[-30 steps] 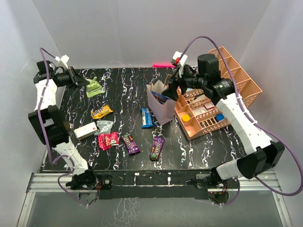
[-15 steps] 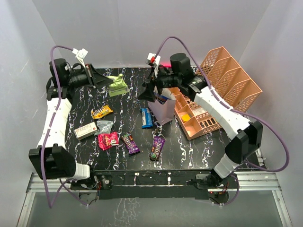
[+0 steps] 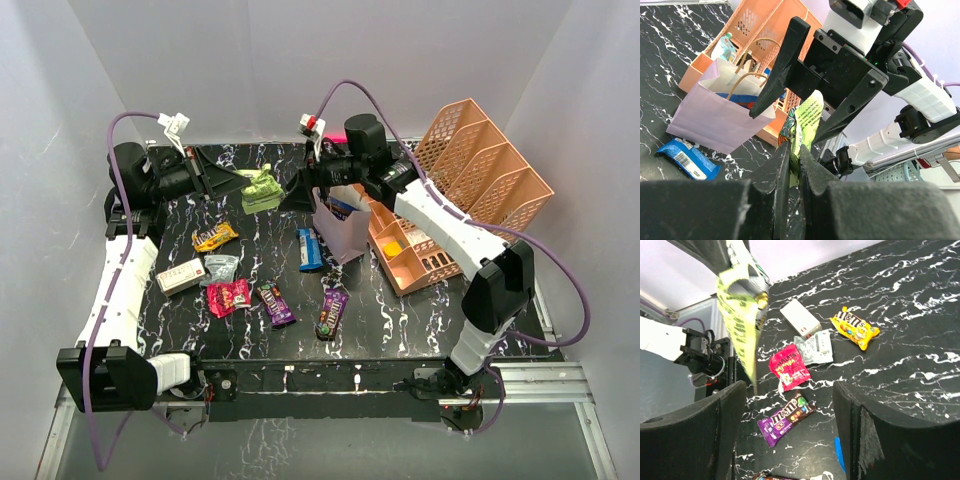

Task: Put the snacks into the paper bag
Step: Place the snack in the paper bag.

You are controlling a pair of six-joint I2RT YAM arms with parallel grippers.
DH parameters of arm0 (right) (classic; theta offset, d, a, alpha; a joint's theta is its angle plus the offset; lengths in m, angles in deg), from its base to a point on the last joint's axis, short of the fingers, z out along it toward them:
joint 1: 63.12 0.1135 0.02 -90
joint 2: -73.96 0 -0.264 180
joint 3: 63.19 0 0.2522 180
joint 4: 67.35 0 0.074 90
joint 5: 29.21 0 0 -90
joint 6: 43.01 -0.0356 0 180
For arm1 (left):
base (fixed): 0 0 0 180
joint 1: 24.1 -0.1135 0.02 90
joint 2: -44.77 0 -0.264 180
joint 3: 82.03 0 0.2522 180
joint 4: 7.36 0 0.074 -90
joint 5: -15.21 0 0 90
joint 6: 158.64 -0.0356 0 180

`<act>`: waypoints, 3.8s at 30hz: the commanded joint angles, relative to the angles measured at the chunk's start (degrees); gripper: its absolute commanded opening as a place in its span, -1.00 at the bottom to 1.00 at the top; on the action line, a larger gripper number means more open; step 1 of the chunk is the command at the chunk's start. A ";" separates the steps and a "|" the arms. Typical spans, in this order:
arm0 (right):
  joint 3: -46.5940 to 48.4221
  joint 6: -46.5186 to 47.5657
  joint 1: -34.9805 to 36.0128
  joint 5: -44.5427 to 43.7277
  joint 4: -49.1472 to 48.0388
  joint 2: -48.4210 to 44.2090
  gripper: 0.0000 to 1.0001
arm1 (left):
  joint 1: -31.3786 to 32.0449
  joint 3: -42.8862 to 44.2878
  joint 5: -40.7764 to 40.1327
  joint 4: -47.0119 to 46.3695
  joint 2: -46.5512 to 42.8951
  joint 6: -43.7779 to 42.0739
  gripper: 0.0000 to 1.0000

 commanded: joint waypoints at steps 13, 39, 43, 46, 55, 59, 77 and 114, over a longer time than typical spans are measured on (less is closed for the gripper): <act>4.91 -9.27 1.22 7.43 -9.72 3.40 -0.16 | 0.14 -3.44 -1.45 -5.12 -2.97 2.50 -1.00; 0.29 4.15 -2.78 2.46 -0.79 -8.17 -0.84 | -3.53 4.77 -6.63 12.80 -5.94 -14.48 0.19; -1.70 7.67 -5.56 -1.73 2.76 -12.92 -0.84 | -6.33 7.14 -7.90 17.18 -6.30 -18.86 0.38; -3.81 8.99 -8.68 -5.78 4.27 -16.24 -0.84 | -8.88 9.18 -11.33 21.88 -6.53 -23.20 0.43; -9.18 17.79 -10.99 -22.06 11.10 -23.36 -0.84 | -10.17 12.74 -31.23 37.62 -7.97 -42.39 0.88; -12.15 19.01 -11.16 -25.60 11.47 -25.49 -0.84 | -11.66 9.46 -33.57 37.13 -10.78 -43.76 0.97; -11.64 16.61 -10.58 -28.46 13.94 -19.26 -0.84 | -15.02 2.80 -32.87 33.17 -13.79 -41.95 0.97; -9.85 17.40 -3.96 -42.66 15.88 -10.75 -0.84 | -17.21 0.87 -28.67 31.36 -14.28 -39.45 0.97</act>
